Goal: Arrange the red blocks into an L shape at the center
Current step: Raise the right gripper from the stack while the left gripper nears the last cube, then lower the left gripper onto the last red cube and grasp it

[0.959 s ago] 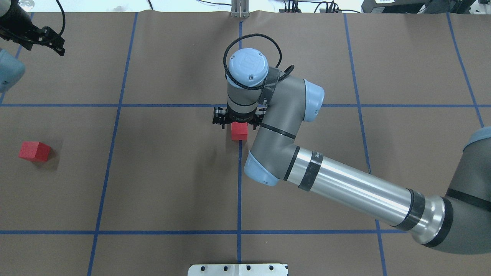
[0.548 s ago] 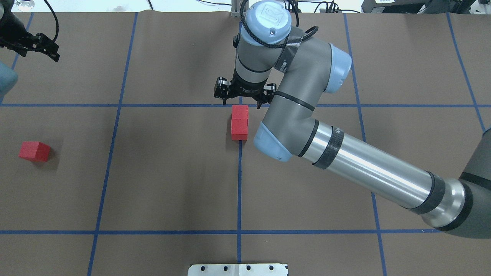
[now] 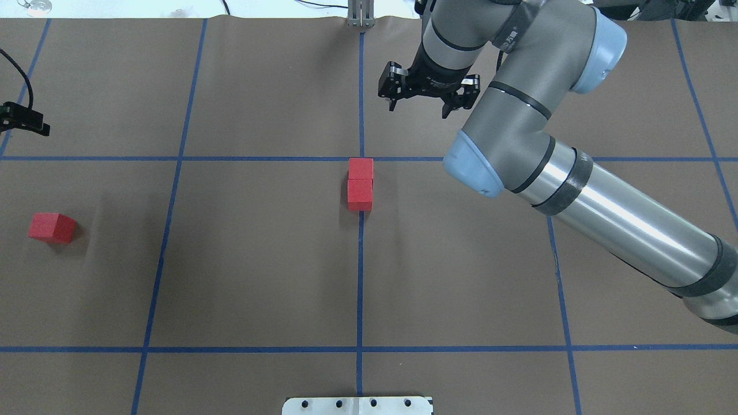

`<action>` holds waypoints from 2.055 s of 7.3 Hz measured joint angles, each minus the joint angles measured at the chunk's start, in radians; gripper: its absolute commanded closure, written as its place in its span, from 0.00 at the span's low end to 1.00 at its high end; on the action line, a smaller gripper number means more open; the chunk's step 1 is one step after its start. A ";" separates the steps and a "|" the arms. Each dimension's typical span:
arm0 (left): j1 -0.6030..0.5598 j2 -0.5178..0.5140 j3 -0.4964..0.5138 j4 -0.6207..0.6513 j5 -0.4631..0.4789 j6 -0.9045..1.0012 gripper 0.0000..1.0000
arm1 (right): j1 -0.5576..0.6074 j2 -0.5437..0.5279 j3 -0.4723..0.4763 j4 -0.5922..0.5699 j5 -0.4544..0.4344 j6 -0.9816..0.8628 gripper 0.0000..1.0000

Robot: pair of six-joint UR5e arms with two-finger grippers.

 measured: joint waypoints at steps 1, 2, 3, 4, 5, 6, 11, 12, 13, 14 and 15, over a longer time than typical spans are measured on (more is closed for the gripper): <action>0.024 0.038 -0.026 -0.030 0.020 -0.062 0.00 | 0.026 -0.044 0.012 -0.001 0.001 -0.078 0.01; 0.076 0.081 -0.056 -0.065 0.071 -0.136 0.00 | 0.049 -0.087 0.024 -0.001 0.003 -0.148 0.01; 0.134 0.136 -0.077 -0.123 0.120 -0.198 0.00 | 0.068 -0.127 0.037 0.002 0.008 -0.204 0.01; 0.173 0.187 -0.088 -0.180 0.151 -0.229 0.00 | 0.080 -0.159 0.044 0.006 0.009 -0.252 0.01; 0.202 0.217 -0.092 -0.211 0.165 -0.239 0.00 | 0.084 -0.180 0.047 0.011 0.009 -0.277 0.01; 0.232 0.229 -0.094 -0.224 0.177 -0.244 0.00 | 0.086 -0.189 0.048 0.013 0.008 -0.288 0.01; 0.315 0.248 -0.087 -0.229 0.203 -0.241 0.00 | 0.087 -0.196 0.049 0.014 0.006 -0.290 0.01; 0.319 0.250 -0.084 -0.229 0.203 -0.238 0.00 | 0.087 -0.198 0.048 0.014 0.006 -0.289 0.01; 0.323 0.251 -0.082 -0.229 0.203 -0.236 0.00 | 0.087 -0.199 0.045 0.014 0.006 -0.288 0.01; 0.328 0.251 -0.081 -0.229 0.203 -0.235 0.00 | 0.086 -0.201 0.040 0.014 0.005 -0.288 0.01; 0.330 0.251 -0.080 -0.229 0.203 -0.235 0.00 | 0.086 -0.203 0.038 0.014 0.005 -0.288 0.01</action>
